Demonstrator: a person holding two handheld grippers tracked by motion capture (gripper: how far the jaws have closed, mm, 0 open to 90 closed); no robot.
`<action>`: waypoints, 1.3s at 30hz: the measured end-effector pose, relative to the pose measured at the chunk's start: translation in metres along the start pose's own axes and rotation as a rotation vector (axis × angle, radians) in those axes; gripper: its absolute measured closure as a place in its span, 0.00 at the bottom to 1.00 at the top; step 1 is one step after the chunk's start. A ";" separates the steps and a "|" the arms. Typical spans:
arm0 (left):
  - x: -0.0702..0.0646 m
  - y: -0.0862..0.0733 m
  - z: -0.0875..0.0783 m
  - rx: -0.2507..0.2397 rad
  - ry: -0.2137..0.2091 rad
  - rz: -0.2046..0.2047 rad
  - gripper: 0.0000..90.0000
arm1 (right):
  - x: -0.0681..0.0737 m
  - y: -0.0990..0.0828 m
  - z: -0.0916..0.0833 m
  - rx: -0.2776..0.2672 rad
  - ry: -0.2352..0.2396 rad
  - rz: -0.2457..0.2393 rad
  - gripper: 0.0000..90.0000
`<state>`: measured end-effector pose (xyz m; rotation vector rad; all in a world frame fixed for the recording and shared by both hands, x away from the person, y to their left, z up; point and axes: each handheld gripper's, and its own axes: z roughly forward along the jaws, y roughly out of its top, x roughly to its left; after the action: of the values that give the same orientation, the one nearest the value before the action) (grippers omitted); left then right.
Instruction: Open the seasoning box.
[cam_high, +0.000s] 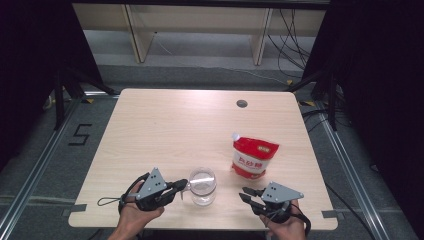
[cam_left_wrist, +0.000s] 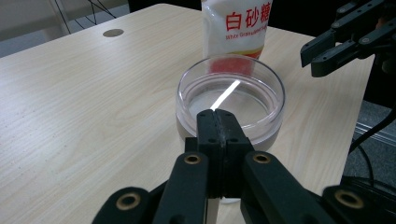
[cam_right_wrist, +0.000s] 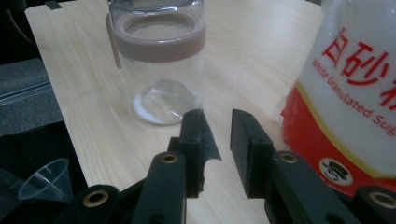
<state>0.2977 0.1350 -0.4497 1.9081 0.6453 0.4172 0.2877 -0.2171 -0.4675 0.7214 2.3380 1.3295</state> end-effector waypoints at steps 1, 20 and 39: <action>0.001 0.000 0.000 -0.005 -0.005 0.005 0.99 | 0.000 0.001 0.002 -0.005 0.005 -0.007 0.85; 0.001 -0.004 -0.001 -0.019 0.020 -0.008 0.99 | 0.007 0.015 0.026 -0.009 0.062 -0.046 0.92; -0.001 -0.006 0.000 -0.042 0.038 -0.004 0.99 | 0.012 0.021 0.035 -0.015 0.087 -0.065 0.97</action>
<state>0.2953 0.1365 -0.4554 1.8627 0.6601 0.4615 0.3025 -0.1768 -0.4674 0.5885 2.3950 1.3744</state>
